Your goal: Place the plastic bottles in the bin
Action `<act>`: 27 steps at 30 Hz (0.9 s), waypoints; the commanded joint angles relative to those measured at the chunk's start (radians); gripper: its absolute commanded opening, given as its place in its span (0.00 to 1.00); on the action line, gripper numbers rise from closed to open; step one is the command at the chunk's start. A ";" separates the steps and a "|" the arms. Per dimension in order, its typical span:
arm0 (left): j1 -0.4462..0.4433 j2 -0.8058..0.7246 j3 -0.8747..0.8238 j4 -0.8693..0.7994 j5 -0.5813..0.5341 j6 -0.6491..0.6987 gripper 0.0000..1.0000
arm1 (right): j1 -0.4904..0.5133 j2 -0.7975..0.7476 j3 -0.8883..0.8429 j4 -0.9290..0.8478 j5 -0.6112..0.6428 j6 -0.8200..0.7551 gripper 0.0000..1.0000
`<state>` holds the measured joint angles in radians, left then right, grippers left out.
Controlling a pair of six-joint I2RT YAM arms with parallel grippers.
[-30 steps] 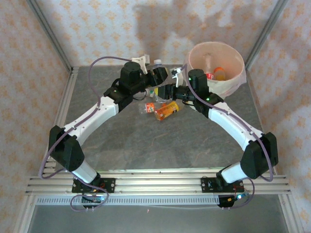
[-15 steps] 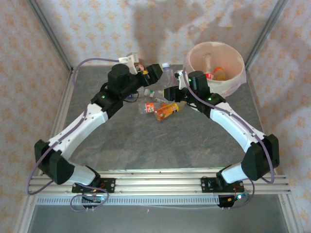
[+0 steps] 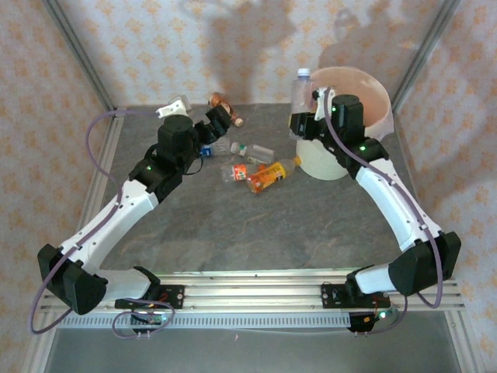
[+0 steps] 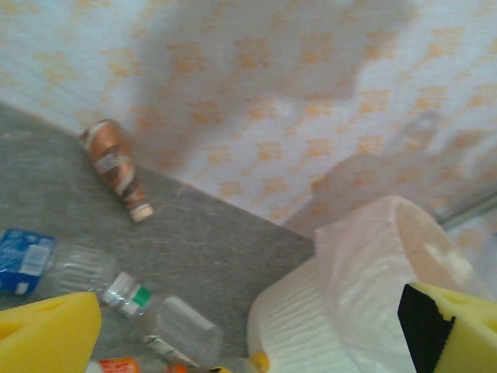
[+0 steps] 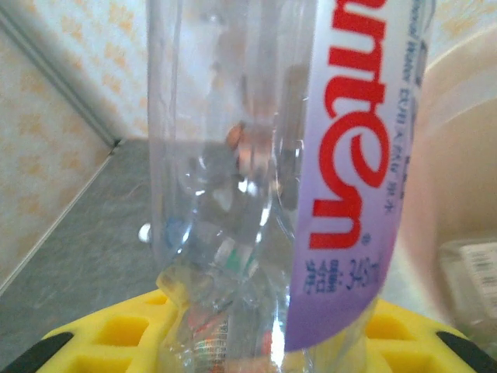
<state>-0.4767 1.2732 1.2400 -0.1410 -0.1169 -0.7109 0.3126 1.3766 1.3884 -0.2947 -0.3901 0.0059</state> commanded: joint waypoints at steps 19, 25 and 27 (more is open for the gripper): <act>0.055 0.075 0.023 -0.157 -0.080 -0.144 1.00 | -0.267 0.203 0.322 -0.305 0.182 -0.098 0.30; 0.056 0.086 0.052 -0.213 -0.118 -0.148 1.00 | -0.278 0.265 0.380 -0.372 0.247 -0.117 0.29; 0.056 0.085 0.051 -0.213 -0.117 -0.148 1.00 | -0.279 0.278 0.395 -0.386 0.241 -0.118 0.30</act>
<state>-0.4290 1.3624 1.2613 -0.3122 -0.1894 -0.8417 0.0357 1.6409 1.7348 -0.6334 -0.1844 -0.0917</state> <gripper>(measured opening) 0.999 0.378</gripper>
